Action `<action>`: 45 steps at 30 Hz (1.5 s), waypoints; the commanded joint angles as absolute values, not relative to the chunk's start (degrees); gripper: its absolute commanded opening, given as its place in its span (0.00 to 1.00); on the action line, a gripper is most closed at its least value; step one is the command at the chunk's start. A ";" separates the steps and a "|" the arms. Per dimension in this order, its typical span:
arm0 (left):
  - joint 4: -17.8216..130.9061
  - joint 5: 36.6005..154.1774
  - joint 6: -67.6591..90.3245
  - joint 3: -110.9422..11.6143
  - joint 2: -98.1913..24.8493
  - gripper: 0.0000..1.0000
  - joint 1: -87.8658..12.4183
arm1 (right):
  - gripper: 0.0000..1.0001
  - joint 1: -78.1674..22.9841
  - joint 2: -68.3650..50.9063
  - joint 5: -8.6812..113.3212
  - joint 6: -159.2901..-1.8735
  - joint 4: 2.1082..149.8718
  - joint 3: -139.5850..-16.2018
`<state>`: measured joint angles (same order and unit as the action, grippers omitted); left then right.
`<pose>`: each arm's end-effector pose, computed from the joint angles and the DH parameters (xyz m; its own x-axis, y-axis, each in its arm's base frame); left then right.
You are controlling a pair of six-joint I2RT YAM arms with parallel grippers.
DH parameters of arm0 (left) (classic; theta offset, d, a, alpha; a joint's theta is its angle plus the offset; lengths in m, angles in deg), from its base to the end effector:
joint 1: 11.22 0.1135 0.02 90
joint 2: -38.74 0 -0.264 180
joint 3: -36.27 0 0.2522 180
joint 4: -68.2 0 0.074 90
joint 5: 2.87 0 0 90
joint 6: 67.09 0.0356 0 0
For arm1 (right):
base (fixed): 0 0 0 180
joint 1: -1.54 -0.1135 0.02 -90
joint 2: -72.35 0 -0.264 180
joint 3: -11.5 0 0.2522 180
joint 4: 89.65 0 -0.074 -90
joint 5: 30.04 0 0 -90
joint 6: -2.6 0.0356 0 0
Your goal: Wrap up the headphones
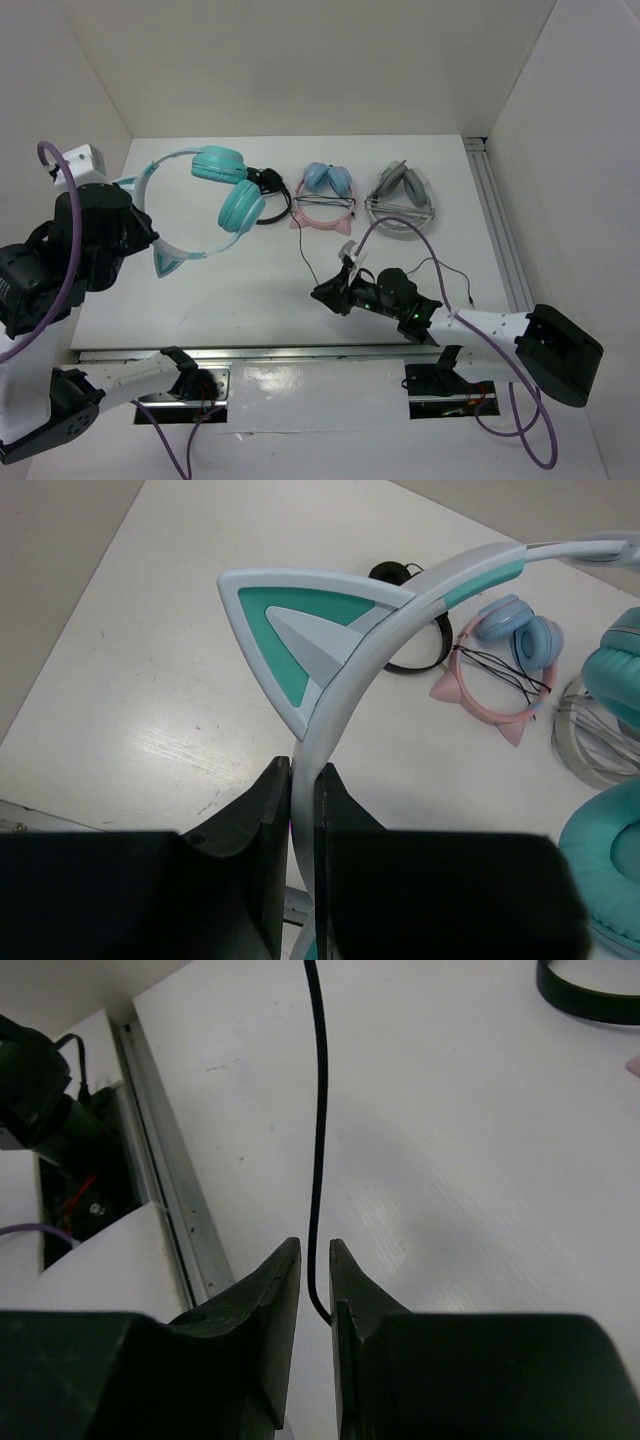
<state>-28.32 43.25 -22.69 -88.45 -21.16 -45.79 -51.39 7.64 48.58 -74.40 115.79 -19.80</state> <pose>0.0796 -0.0249 0.5178 -0.2480 -0.4545 -0.8555 -0.3628 0.8624 -0.3530 0.1304 0.1842 0.1982 -0.2839 -0.0099 -0.9588 -0.8581 0.4488 0.2494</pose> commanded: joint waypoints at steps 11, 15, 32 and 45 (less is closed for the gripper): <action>-23.87 42.30 -25.87 -97.37 -21.47 0.00 -45.50 | 0.27 -52.96 5.12 40.54 -69.38 129.49 -17.47; -23.87 42.83 -26.39 -99.57 -22.69 0.00 -45.50 | 0.28 -53.57 1.78 39.93 -68.32 133.61 -17.46; -23.87 29.66 -28.06 -91.25 -26.13 0.00 -45.50 | 0.00 -74.97 3.53 81.44 -65.79 106.35 -27.38; 3.36 42.29 -3.03 -60.04 -19.98 0.00 -45.50 | 0.00 -92.59 3.54 105.92 -73.58 36.74 -74.65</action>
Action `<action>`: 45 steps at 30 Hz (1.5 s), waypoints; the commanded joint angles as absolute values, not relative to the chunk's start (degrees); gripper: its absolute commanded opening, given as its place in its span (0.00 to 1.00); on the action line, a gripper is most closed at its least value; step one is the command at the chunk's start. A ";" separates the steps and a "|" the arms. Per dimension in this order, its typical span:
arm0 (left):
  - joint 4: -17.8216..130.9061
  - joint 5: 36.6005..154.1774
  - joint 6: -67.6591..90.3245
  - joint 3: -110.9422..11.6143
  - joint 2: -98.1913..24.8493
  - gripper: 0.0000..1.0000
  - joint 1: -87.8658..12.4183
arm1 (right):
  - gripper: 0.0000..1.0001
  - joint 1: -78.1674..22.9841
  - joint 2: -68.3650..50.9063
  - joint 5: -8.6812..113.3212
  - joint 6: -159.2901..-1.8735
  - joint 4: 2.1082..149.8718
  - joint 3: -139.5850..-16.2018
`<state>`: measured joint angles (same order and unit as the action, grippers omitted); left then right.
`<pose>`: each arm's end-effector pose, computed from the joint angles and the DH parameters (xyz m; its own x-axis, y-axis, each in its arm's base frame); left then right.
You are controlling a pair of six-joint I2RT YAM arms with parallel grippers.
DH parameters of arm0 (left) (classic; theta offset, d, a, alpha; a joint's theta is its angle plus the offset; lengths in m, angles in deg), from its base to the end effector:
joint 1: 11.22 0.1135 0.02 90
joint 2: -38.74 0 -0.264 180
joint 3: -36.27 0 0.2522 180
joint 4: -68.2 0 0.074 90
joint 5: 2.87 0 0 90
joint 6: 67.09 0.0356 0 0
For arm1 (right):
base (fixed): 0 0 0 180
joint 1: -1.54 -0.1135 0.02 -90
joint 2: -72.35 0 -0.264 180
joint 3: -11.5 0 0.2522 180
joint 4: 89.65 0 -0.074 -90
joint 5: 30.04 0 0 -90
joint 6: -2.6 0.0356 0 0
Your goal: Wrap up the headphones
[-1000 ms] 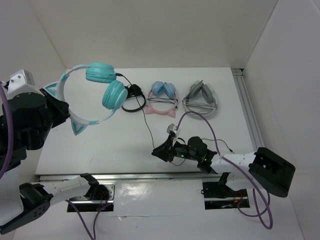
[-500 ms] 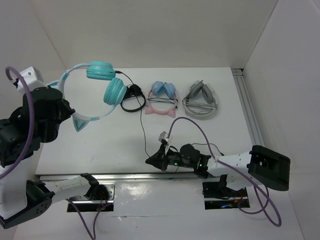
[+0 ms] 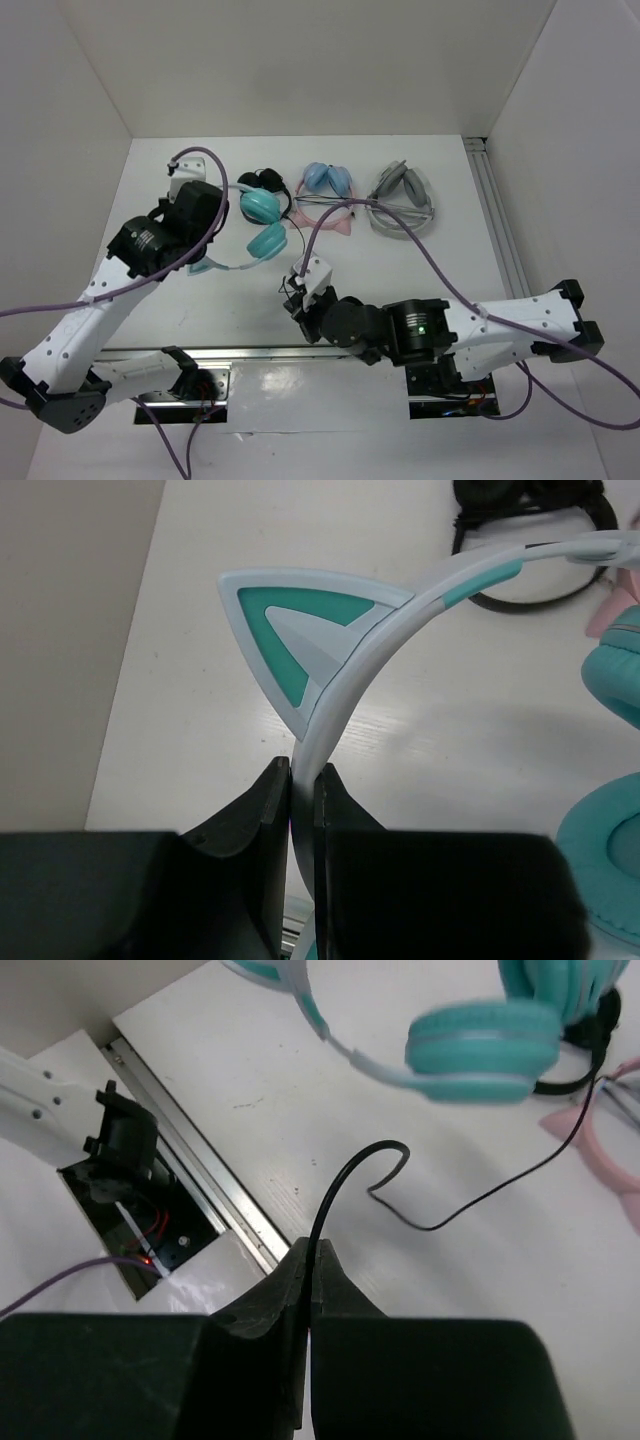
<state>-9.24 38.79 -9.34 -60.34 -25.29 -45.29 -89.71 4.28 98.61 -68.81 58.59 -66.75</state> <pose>0.1691 -0.0822 0.4178 -0.4588 -0.1179 -0.8807 -0.3679 0.9274 0.0674 0.0165 0.2647 0.3655 -0.2453 -0.1689 -0.9546 -0.7546 0.6514 0.0787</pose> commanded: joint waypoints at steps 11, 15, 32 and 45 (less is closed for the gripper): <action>17.44 73.23 13.94 -45.17 -9.87 0.00 -53.40 | 0.00 -93.74 1.78 104.95 -93.71 27.98 -87.43; 16.91 75.70 16.23 -44.47 -11.09 0.00 -60.17 | 0.00 -93.74 2.39 111.35 -97.76 31.92 -86.29; 15.33 87.22 19.13 -44.47 -5.66 0.00 -64.66 | 0.00 -76.17 14.16 118.60 -111.92 61.63 -69.77; 22.44 88.01 11.50 -47.72 3.22 0.00 -64.66 | 0.00 -70.63 11.18 106.21 -104.28 69.71 -61.51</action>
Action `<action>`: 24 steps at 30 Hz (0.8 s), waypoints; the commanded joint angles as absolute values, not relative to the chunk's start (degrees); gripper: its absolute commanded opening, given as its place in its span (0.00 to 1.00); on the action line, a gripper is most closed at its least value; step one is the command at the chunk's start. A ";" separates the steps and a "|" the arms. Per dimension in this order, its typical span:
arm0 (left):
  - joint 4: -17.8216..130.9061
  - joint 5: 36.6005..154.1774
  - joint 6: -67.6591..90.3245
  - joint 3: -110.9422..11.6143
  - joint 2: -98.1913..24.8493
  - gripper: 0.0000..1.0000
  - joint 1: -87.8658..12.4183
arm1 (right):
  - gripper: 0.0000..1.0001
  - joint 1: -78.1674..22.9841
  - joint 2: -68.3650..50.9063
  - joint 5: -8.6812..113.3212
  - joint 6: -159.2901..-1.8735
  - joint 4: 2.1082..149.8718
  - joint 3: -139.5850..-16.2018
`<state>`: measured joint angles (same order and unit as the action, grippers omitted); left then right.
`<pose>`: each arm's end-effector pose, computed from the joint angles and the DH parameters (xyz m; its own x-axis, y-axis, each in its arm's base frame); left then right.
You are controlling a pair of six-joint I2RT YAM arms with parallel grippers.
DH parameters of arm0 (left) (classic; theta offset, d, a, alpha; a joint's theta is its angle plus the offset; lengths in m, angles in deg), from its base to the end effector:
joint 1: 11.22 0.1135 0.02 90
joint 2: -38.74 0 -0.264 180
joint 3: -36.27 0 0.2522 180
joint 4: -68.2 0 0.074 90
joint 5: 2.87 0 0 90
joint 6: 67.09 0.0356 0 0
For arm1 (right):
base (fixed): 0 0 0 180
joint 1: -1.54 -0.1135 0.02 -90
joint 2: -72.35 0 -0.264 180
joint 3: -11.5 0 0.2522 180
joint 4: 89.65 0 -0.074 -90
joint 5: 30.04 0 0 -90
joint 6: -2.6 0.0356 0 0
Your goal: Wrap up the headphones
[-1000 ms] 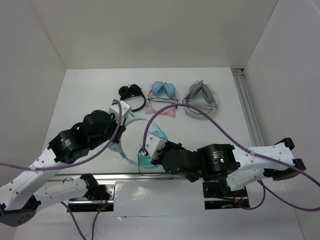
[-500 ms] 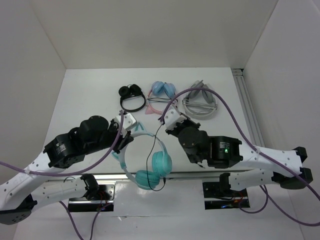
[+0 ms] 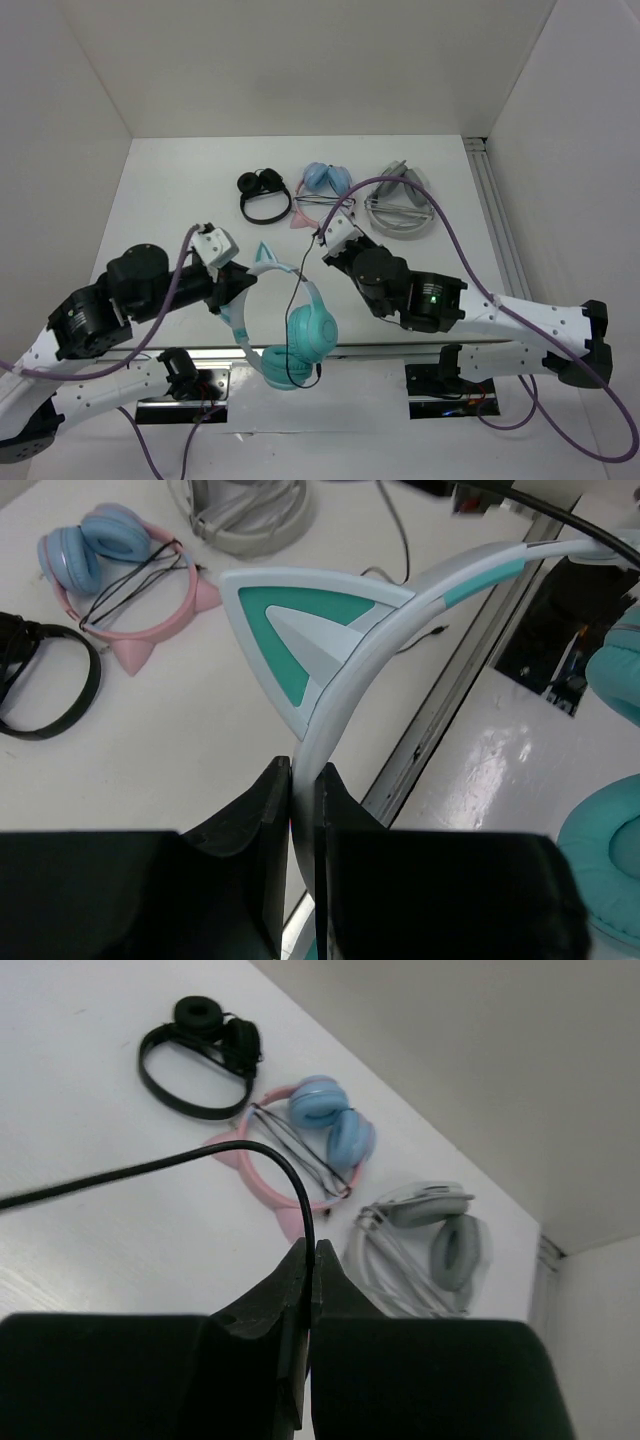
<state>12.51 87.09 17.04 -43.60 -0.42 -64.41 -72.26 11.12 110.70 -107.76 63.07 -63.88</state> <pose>0.0673 -0.0899 0.4164 -0.2359 0.1445 -0.9610 0.7802 0.6177 -0.0986 0.0911 0.2146 0.3846 0.0788 -0.5179 -0.8518 -0.3946 0.7685 -0.5037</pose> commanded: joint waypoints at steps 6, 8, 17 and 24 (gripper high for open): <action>24.82 76.60 2.09 -51.58 6.57 0.00 -64.66 | 0.00 -65.71 16.27 86.35 -99.45 78.50 -50.35; 23.86 73.09 -1.41 -53.86 6.57 0.00 -64.66 | 0.00 -63.69 18.03 78.99 -97.60 82.64 -47.89; 20.16 66.04 -13.29 -55.20 3.93 0.00 -64.66 | 0.00 -61.04 12.52 46.90 -87.33 99.23 -41.99; 20.16 56.91 -21.11 -53.34 3.93 0.00 -64.66 | 0.00 -62.36 7.93 38.27 -81.61 116.63 -37.35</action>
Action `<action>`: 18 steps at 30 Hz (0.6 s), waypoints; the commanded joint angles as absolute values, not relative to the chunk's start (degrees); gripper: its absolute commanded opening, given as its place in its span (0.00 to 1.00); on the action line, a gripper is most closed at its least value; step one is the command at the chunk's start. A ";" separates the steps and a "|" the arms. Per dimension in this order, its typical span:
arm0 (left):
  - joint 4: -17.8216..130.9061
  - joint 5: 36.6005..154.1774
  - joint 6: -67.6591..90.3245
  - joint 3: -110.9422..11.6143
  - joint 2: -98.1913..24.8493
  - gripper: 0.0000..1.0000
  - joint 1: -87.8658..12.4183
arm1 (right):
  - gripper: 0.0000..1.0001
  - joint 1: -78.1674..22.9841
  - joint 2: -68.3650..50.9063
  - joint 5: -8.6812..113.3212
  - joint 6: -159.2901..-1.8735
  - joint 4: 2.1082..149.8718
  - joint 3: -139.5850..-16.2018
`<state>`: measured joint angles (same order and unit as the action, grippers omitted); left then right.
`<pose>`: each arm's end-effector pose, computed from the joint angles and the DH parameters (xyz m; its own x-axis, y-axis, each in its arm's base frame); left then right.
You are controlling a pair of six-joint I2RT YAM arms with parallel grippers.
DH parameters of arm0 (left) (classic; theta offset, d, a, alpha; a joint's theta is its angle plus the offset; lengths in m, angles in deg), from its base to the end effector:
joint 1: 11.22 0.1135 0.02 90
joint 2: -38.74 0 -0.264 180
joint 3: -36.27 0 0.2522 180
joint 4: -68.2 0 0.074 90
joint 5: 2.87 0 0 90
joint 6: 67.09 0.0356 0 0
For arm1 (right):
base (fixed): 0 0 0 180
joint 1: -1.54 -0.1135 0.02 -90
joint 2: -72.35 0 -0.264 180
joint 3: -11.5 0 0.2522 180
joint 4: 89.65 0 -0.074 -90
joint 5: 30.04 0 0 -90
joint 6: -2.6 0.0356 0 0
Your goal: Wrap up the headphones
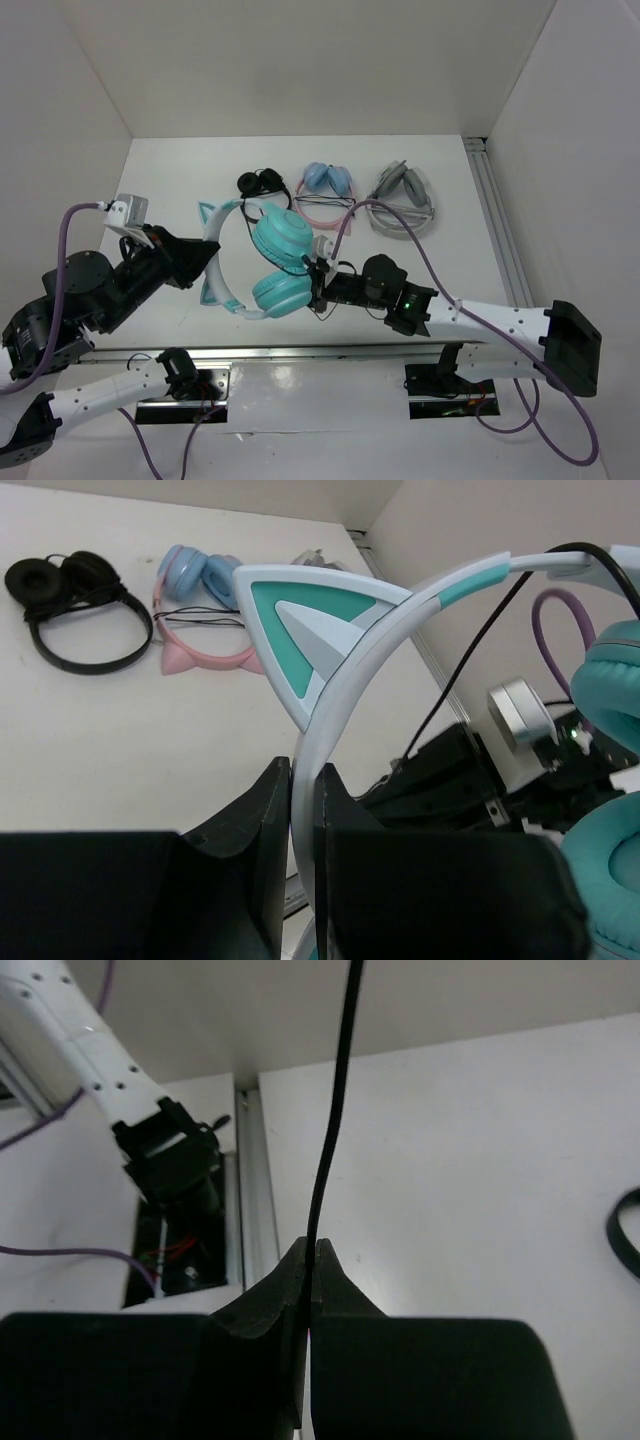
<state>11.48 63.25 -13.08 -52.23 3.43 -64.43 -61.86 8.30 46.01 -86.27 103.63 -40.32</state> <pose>0.0487 -0.0410 0.4614 -0.3180 -0.4721 -0.8222 0.3750 0.7339 -0.5664 0.1085 0.2359 0.2994 -0.0110 0.0207 -0.9997 -0.9757 0.2187 0.0153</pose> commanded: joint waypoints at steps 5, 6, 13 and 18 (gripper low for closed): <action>16.22 51.37 -24.45 -55.10 2.88 0.00 -64.66 | 0.00 -61.31 4.60 31.67 -74.05 134.21 -32.85; 15.60 50.31 -24.46 -56.23 1.57 0.00 -64.66 | 0.00 -61.31 2.76 29.31 -72.91 139.11 -32.85; 10.93 44.50 -26.39 -61.34 -1.87 0.00 -64.66 | 0.07 -61.31 -6.55 22.97 -62.29 156.80 -32.85; 10.41 41.78 -26.39 -62.92 -2.40 0.00 -64.66 | 0.09 -61.31 -16.74 17.17 -49.98 179.00 -35.65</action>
